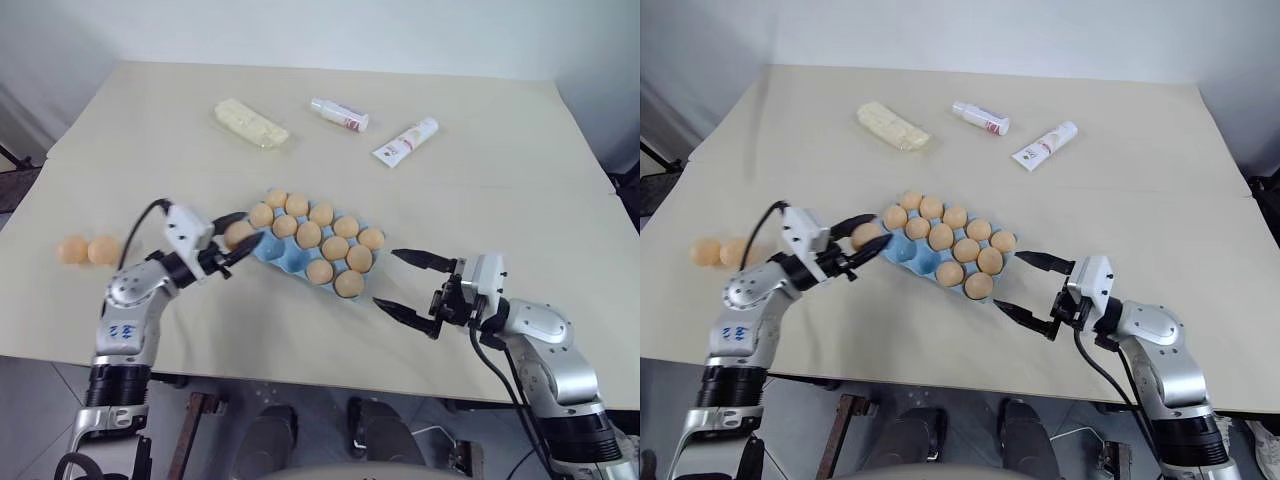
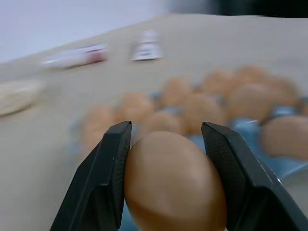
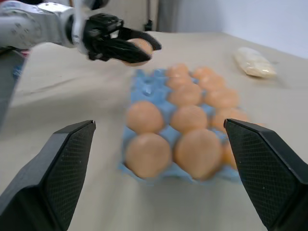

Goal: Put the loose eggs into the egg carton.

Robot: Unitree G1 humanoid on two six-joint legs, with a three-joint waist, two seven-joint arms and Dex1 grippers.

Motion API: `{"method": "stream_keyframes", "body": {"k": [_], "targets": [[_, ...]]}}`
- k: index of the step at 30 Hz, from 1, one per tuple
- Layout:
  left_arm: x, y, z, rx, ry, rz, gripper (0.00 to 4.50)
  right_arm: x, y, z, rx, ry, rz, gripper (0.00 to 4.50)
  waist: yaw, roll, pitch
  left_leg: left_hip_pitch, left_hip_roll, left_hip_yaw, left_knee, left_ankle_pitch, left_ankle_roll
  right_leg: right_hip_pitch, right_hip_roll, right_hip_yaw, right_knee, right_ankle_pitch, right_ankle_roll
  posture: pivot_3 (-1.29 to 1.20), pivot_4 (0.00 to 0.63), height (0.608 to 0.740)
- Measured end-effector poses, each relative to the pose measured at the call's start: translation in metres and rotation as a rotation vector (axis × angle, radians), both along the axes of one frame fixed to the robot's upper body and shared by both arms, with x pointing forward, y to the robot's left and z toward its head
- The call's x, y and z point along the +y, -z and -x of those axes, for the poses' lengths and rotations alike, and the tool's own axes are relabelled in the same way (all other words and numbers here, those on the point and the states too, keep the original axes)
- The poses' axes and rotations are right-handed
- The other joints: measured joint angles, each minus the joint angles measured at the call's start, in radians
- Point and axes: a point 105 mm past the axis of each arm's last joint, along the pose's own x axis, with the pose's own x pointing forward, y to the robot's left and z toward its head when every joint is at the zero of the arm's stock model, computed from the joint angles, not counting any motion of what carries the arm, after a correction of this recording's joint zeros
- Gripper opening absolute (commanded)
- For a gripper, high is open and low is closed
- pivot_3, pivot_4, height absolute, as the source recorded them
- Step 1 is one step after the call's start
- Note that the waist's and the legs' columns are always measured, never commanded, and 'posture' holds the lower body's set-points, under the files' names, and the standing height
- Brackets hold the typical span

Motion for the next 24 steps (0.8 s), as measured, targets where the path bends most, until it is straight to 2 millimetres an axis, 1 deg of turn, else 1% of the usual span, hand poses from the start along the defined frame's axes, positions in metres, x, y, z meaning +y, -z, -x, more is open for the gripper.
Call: {"method": "stream_keyframes", "body": {"k": [3, 4, 8, 9, 11, 15, 17, 18, 20, 21, 23, 24], "targets": [[-0.021, 0.008, -0.002, 0.023, 0.082, -0.012, 2.36, -0.009, 0.004, 0.001, 0.014, 0.049, -0.001, 4.50, -0.003, 0.000, 0.000, 0.000, 0.000, 0.000, 0.000, 0.000, 0.000, -0.001, 0.001, 0.000, 0.000, 0.000, 0.000, 0.00, 0.150, 0.740], [-0.025, 0.011, -0.004, 0.029, 0.097, -0.017, 2.36, -0.010, 0.005, 0.001, 0.016, 0.059, -0.001, 4.50, -0.004, 0.000, 0.000, 0.000, 0.001, 0.000, 0.000, 0.000, 0.000, -0.001, 0.002, 0.000, 0.001, 0.000, 0.000, 0.00, 0.150, 0.740], [-0.031, 0.014, -0.006, 0.029, 0.138, -0.024, 2.36, -0.009, 0.004, 0.004, 0.010, 0.078, 0.000, 4.50, -0.006, 0.000, 0.000, 0.000, 0.000, 0.001, 0.001, 0.000, 0.000, 0.000, 0.002, 0.000, 0.002, 0.000, 0.000, 0.00, 0.150, 0.740], [-0.031, 0.014, -0.006, 0.029, 0.144, -0.024, 2.77, -0.009, 0.005, 0.006, 0.010, 0.082, -0.002, 4.50, -0.004, 0.000, 0.000, 0.000, 0.000, 0.000, 0.002, 0.000, 0.000, 0.000, 0.001, 0.000, 0.002, 0.000, 0.000, 0.00, 0.150, 0.740], [-0.032, 0.015, -0.004, 0.033, 0.164, -0.026, 3.26, -0.008, 0.005, 0.007, 0.011, 0.088, -0.005, 4.50, -0.002, 0.000, 0.000, 0.000, 0.000, 0.000, 0.002, 0.000, 0.000, 0.000, 0.001, 0.000, 0.002, 0.000, 0.000, 0.00, 0.150, 0.740], [-0.033, 0.014, -0.002, 0.019, 0.187, -0.032, 4.47, -0.008, 0.006, 0.007, 0.013, 0.100, -0.012, 4.50, -0.002, 0.000, 0.000, 0.000, 0.000, 0.000, 0.002, 0.000, 0.000, 0.000, 0.001, 0.000, 0.002, 0.000, 0.000, 0.00, 0.150, 0.740], [-0.030, 0.012, -0.003, 0.001, 0.169, -0.035, 4.47, -0.007, 0.006, 0.007, 0.014, 0.097, -0.013, 4.50, -0.003, 0.000, 0.000, 0.000, 0.000, 0.000, 0.002, 0.000, 0.000, 0.000, 0.001, 0.000, 0.002, 0.000, 0.000, 0.00, 0.150, 0.740], [-0.024, 0.011, -0.004, -0.008, 0.145, -0.034, 4.47, -0.007, 0.006, 0.007, 0.013, 0.095, -0.013, 4.50, -0.004, 0.000, 0.000, 0.000, 0.000, 0.000, 0.001, 0.000, 0.000, -0.001, 0.001, 0.000, 0.003, 0.000, 0.000, 0.00, 0.150, 0.740], [-0.001, 0.009, -0.005, -0.016, 0.067, -0.046, 4.47, -0.006, 0.003, 0.007, 0.004, 0.083, -0.012, 4.50, -0.011, 0.000, 0.000, 0.000, 0.001, 0.000, 0.001, 0.000, 0.000, -0.001, 0.002, 0.000, 0.003, 0.000, 0.000, 0.00, 0.150, 0.740], [0.015, 0.008, -0.005, -0.021, 0.017, -0.054, 4.47, -0.004, 0.002, 0.006, 0.000, 0.072, -0.010, 4.50, -0.016, 0.000, 0.000, 0.001, 0.001, 0.000, 0.001, 0.000, 0.000, -0.001, 0.002, 0.000, 0.003, 0.000, 0.000, 0.00, 0.150, 0.740], [0.053, 0.008, 0.001, -0.020, -0.105, -0.069, 4.47, -0.002, -0.001, 0.006, -0.007, 0.047, -0.006, 4.50, -0.027, 0.000, 0.000, 0.001, 0.001, 0.000, 0.000, 0.000, 0.000, -0.001, 0.001, 0.000, 0.003, 0.000, 0.000, 0.00, 0.150, 0.740], [0.066, 0.008, 0.006, -0.020, -0.145, -0.073, 4.47, -0.001, -0.002, 0.006, -0.007, 0.037, -0.006, 4.50, -0.027, 0.000, 0.000, 0.001, 0.001, 0.000, 0.000, 0.000, 0.000, -0.001, 0.001, 0.000, 0.003, 0.000, 0.000, 0.00, 0.150, 0.740]]}}
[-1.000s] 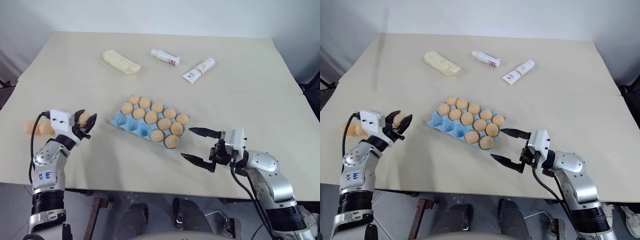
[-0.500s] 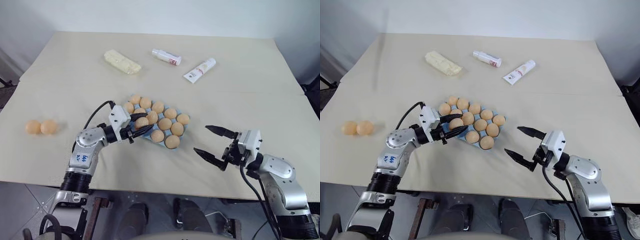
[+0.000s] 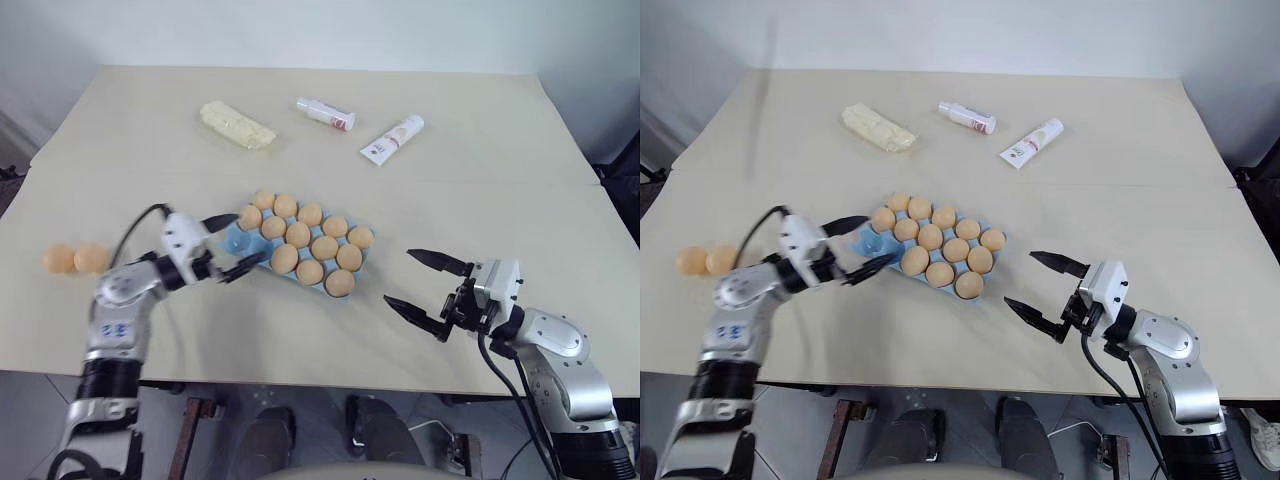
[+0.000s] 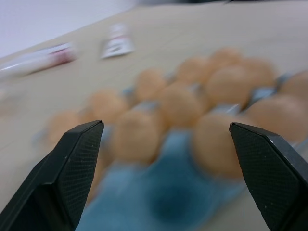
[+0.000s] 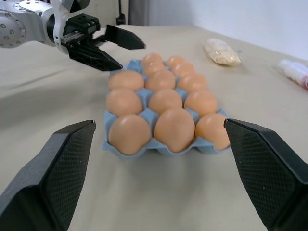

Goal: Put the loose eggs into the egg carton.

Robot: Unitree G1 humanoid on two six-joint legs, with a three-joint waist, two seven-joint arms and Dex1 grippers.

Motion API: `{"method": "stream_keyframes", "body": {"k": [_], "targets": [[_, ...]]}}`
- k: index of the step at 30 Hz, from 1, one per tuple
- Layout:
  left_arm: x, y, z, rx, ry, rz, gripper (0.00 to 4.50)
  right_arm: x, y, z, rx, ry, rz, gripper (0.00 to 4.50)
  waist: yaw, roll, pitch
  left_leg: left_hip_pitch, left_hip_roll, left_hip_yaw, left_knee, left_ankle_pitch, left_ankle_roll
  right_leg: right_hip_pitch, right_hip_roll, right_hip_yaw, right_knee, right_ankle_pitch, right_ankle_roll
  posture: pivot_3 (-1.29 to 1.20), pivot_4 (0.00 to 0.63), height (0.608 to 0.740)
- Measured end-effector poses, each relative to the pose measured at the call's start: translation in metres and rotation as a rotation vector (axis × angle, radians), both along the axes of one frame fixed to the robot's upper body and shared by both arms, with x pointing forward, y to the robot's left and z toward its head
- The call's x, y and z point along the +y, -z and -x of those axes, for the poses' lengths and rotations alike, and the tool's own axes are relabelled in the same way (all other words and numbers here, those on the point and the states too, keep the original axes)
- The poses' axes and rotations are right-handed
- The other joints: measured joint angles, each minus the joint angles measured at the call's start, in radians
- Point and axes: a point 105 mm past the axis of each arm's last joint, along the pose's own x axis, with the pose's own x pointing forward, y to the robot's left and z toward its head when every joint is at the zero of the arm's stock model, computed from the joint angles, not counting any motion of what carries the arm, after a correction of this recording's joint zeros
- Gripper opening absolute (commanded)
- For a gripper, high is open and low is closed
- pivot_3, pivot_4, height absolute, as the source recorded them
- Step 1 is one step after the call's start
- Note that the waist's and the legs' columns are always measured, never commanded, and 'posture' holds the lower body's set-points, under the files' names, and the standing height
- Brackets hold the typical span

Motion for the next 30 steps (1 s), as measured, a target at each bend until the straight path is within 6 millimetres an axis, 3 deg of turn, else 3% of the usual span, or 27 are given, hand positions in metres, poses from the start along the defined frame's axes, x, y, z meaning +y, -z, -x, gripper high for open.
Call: {"method": "stream_keyframes", "body": {"k": [7, 13, 18, 23, 30], "targets": [[0.082, 0.006, 0.048, -0.006, -0.320, 0.016, 4.47, 0.017, -0.008, 0.002, -0.004, -0.140, 0.006, 4.50, 0.008, 0.000, 0.000, 0.000, 0.000, -0.001, 0.000, -0.001, 0.001, 0.001, -0.002, 0.000, -0.003, 0.000, 0.000, 0.00, 0.150, 0.740], [0.115, 0.036, 0.092, 0.054, -0.562, 0.078, 4.47, 0.029, -0.005, 0.010, 0.004, -0.252, 0.024, 4.50, 0.018, 0.000, 0.000, -0.001, 0.001, 0.000, -0.001, -0.002, 0.002, 0.001, -0.002, 0.000, -0.005, -0.001, -0.001, 0.00, 0.150, 0.740], [0.121, 0.050, 0.121, 0.081, -0.696, 0.137, 4.47, 0.036, -0.009, 0.014, -0.010, -0.318, 0.003, 4.50, 0.025, 0.000, 0.000, -0.001, 0.002, 0.000, -0.001, -0.002, 0.002, 0.002, -0.002, -0.001, -0.006, -0.001, -0.002, 0.00, 0.150, 0.740], [0.120, 0.041, 0.119, 0.020, -0.791, 0.240, 4.47, 0.039, -0.011, 0.014, -0.009, -0.339, 0.008, 4.50, 0.033, 0.000, 0.000, -0.001, 0.002, -0.001, 0.001, -0.002, 0.002, 0.003, -0.002, -0.001, -0.006, -0.002, -0.003, 0.00, 0.150, 0.740], [0.118, 0.001, 0.067, -0.076, -0.828, 0.355, 4.47, 0.038, -0.012, 0.007, -0.007, -0.334, 0.012, 4.50, 0.028, 0.000, 0.000, -0.001, 0.001, 0.000, 0.001, -0.002, 0.002, 0.002, -0.001, -0.002, -0.004, 0.000, -0.001, 0.00, 0.150, 0.740]]}}
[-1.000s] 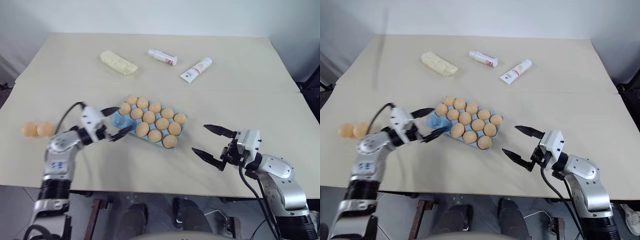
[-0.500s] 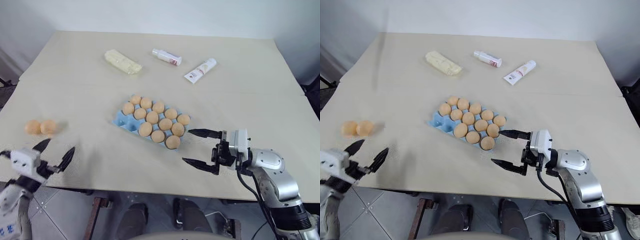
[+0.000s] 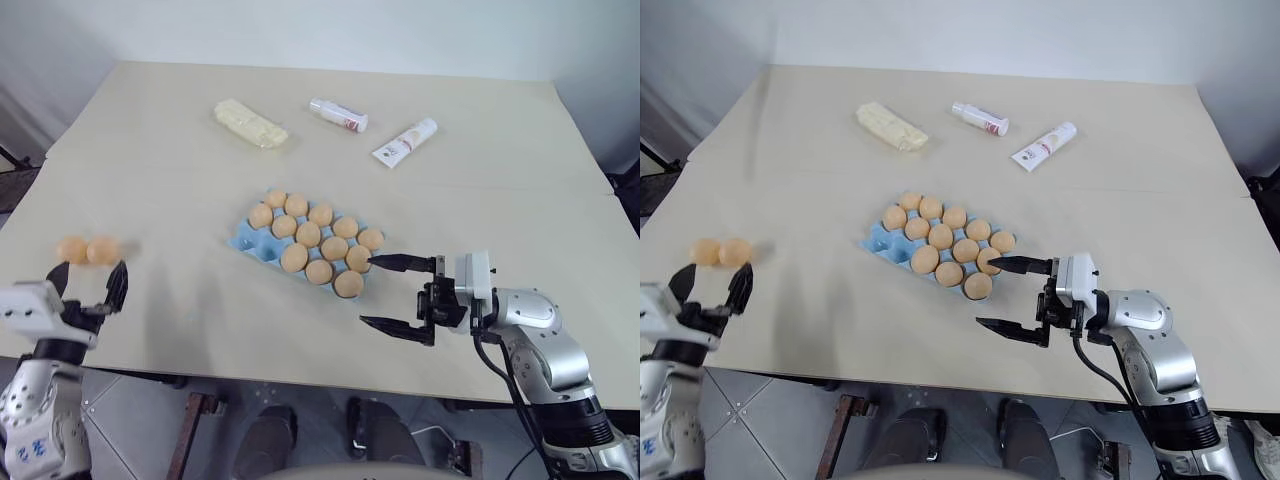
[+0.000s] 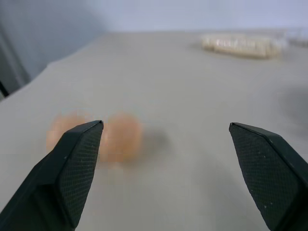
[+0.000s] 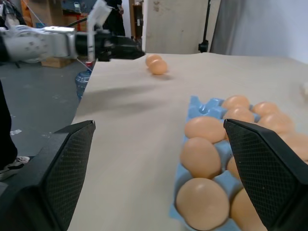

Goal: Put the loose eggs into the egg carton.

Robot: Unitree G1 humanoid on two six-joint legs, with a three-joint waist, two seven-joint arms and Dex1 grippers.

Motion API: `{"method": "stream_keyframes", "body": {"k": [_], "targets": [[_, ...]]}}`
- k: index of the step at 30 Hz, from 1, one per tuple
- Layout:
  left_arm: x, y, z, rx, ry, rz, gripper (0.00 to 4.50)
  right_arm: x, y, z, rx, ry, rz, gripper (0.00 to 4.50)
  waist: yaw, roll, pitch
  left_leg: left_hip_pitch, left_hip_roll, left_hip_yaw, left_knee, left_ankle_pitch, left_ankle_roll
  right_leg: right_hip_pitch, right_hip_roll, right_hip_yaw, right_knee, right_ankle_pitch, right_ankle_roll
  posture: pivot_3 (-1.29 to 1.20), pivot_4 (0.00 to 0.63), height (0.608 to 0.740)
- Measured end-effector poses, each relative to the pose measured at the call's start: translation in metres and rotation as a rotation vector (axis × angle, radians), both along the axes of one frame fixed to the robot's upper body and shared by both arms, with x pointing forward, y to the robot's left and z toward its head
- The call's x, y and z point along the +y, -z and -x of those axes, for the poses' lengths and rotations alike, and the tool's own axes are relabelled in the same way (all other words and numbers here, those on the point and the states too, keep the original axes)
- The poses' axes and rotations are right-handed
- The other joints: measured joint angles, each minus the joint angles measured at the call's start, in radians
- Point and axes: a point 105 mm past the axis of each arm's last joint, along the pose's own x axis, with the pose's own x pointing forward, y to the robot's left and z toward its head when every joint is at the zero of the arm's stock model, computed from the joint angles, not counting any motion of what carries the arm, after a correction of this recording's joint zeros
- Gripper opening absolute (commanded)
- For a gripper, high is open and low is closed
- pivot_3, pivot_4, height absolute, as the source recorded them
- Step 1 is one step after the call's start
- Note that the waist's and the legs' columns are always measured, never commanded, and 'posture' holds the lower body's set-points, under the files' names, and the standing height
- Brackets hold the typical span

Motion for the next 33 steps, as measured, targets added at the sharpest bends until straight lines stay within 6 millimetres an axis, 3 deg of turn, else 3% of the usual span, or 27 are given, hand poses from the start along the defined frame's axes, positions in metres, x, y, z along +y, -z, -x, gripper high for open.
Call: {"method": "stream_keyframes", "body": {"k": [6, 9, 13, 23, 30, 33], "targets": [[-0.002, -0.001, -0.039, 0.041, -0.005, 0.020, 4.47, 0.000, 0.000, -0.002, 0.001, 0.017, -0.002, 4.50, -0.005, 0.000, 0.000, 0.000, 0.000, 0.001, -0.001, -0.001, -0.001, -0.002, 0.001, 0.000, 0.000, 0.000, 0.000, 0.00, 0.150, 0.740], [0.002, -0.006, -0.049, 0.042, -0.049, 0.037, 4.47, 0.000, 0.000, -0.004, 0.000, 0.035, -0.009, 4.50, -0.003, 0.000, 0.000, 0.000, 0.000, 0.001, 0.000, -0.001, -0.001, -0.002, 0.001, 0.001, 0.000, 0.000, 0.000, 0.00, 0.150, 0.740], [0.011, -0.008, -0.053, 0.051, -0.099, 0.047, 4.47, -0.001, 0.004, -0.004, 0.012, 0.055, -0.013, 4.50, -0.005, 0.000, 0.000, 0.000, 0.000, 0.001, -0.001, -0.001, -0.001, -0.002, 0.001, 0.001, 0.000, 0.000, 0.000, 0.00, 0.150, 0.740], [0.023, 0.011, -0.068, 0.158, -0.123, 0.101, 4.47, -0.001, 0.005, -0.004, 0.018, 0.080, -0.026, 4.50, -0.002, 0.000, 0.000, 0.000, 0.000, 0.001, 0.000, 0.000, -0.002, -0.002, 0.001, 0.001, 0.002, 0.000, 0.000, 0.00, 0.150, 0.740], [0.019, 0.013, -0.076, 0.185, -0.098, 0.101, 4.47, -0.002, 0.006, -0.006, 0.017, 0.093, -0.025, 4.50, -0.004, 0.000, 0.000, 0.000, 0.000, 0.001, 0.000, 0.000, -0.002, -0.002, 0.001, 0.001, 0.002, 0.000, 0.000, 0.00, 0.150, 0.740], [0.018, 0.020, -0.076, 0.215, -0.095, 0.111, 3.89, -0.002, 0.006, -0.006, 0.016, 0.099, -0.026, 4.50, -0.005, 0.000, 0.000, 0.000, 0.000, 0.001, 0.000, 0.000, -0.002, -0.002, 0.001, 0.001, 0.002, 0.000, 0.000, 0.00, 0.150, 0.740]]}}
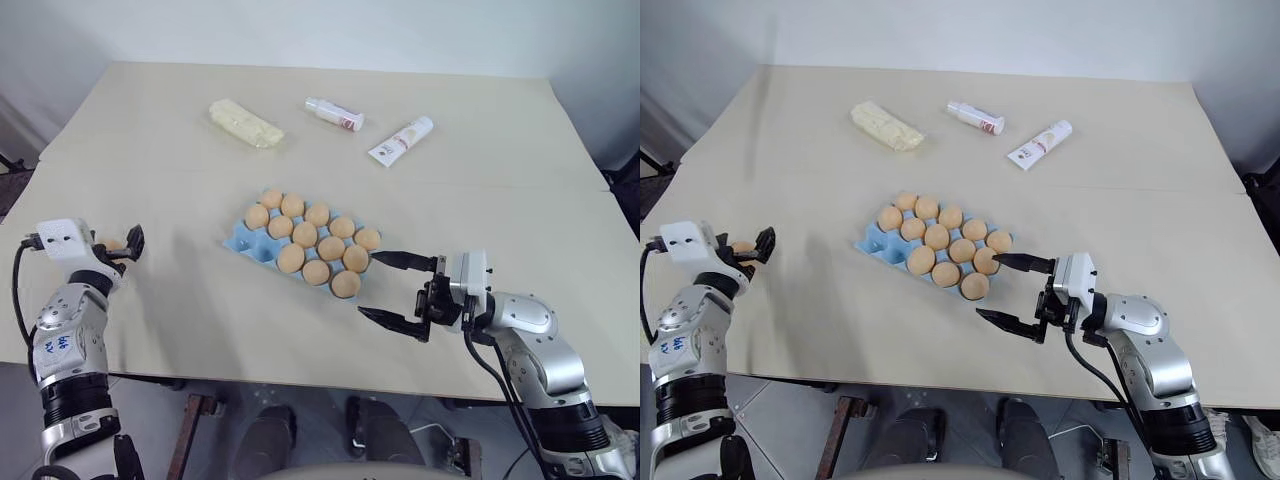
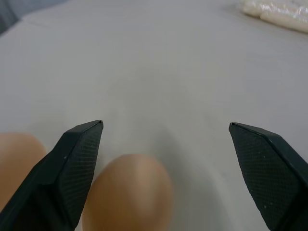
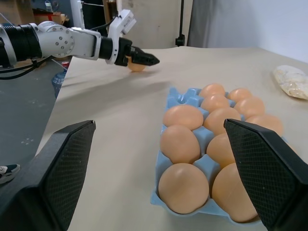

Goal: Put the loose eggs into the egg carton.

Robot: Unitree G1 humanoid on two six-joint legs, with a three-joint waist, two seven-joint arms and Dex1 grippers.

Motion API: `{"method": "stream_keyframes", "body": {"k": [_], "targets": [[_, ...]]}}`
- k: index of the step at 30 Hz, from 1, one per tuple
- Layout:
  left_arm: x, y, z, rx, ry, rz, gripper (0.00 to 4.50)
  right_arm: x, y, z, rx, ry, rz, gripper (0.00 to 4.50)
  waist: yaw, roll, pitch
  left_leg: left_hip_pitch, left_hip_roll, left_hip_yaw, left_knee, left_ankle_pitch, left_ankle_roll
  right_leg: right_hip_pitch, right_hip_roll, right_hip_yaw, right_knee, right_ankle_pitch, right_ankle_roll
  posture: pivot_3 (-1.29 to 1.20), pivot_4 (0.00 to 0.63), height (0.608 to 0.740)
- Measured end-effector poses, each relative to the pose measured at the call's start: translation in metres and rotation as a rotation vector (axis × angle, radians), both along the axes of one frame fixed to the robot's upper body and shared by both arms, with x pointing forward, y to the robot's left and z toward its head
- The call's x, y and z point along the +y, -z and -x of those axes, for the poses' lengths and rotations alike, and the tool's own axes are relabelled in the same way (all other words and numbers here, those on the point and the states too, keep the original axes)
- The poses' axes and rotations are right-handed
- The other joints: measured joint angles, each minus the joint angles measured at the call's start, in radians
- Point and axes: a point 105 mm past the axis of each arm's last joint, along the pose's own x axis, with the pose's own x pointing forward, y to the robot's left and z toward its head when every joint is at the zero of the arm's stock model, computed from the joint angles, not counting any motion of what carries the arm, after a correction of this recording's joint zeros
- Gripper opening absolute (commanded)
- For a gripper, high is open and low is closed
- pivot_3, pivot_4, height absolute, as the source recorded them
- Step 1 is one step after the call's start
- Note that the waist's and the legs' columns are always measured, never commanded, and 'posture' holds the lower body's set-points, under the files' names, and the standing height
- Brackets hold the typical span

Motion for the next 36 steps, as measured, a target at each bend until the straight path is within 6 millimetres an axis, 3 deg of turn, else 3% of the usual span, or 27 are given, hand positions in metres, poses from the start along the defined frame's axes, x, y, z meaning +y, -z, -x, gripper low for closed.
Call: {"method": "stream_keyframes", "body": {"k": [7, 9, 14, 19, 22, 26, 30, 36], "targets": [[0.002, 0.006, 0.003, 0.021, -0.005, 0.004, 1.74, 0.001, 0.000, 0.000, -0.001, 0.004, -0.005, 4.50, 0.002, 0.000, 0.000, 0.000, 0.000, 0.000, 0.000, 0.000, 0.000, 0.000, 0.000, 0.000, 0.000, 0.000, 0.000, 0.00, 0.150, 0.740], [0.001, 0.006, 0.003, 0.017, -0.002, 0.003, 1.42, 0.002, 0.000, 0.000, -0.001, 0.003, -0.010, 4.50, 0.002, 0.000, 0.000, 0.000, 0.000, 0.000, 0.000, 0.000, 0.000, 0.000, 0.000, 0.000, 0.000, 0.000, 0.000, 0.00, 0.150, 0.740], [-0.010, 0.001, 0.004, -0.026, 0.079, -0.012, 1.42, 0.002, 0.000, 0.000, -0.001, 0.003, -0.012, 4.50, 0.001, 0.000, 0.000, 0.000, 0.000, 0.000, 0.000, 0.000, 0.000, 0.000, 0.000, 0.000, -0.001, 0.000, 0.000, 0.00, 0.150, 0.740], [-0.092, -0.051, -0.005, -0.225, 0.507, -0.117, 1.42, 0.000, 0.000, -0.001, -0.003, 0.011, -0.007, 4.50, 0.009, 0.000, 0.000, -0.001, -0.001, -0.001, 0.001, 0.000, 0.000, 0.001, -0.001, -0.001, -0.001, 0.000, 0.000, 0.00, 0.150, 0.740], [-0.139, -0.068, -0.006, -0.272, 0.754, -0.174, 1.42, -0.002, 0.001, -0.002, -0.004, 0.023, -0.003, 4.50, 0.003, 0.000, 0.000, 0.000, -0.001, 0.000, 0.000, 0.000, 0.000, 0.001, -0.001, 0.000, -0.001, 0.000, 0.000, 0.00, 0.150, 0.740], [-0.179, -0.046, -0.002, -0.199, 1.011, -0.232, 1.42, -0.007, 0.002, -0.004, -0.004, 0.065, 0.000, 4.50, -0.013, 0.000, 0.000, 0.000, 0.000, 0.000, -0.002, 0.000, 0.000, -0.001, 0.000, 0.000, -0.001, 0.000, 0.000, 0.00, 0.150, 0.740], [-0.193, -0.032, -0.015, -0.163, 1.067, -0.222, 1.42, -0.012, 0.003, -0.004, -0.014, 0.112, -0.006, 4.50, -0.013, 0.000, 0.000, 0.000, -0.001, 0.000, 0.001, 0.001, 0.000, 0.000, 0.000, -0.001, 0.001, 0.000, 0.000, 0.00, 0.150, 0.740], [-0.199, -0.039, -0.026, -0.204, 1.084, -0.225, 3.31, -0.011, 0.004, 0.003, -0.013, 0.146, -0.023, 4.50, -0.016, 0.000, 0.000, 0.000, -0.002, 0.000, 0.000, 0.001, 0.000, 0.000, 0.000, 0.000, 0.001, 0.000, 0.001, 0.00, 0.150, 0.740]]}}
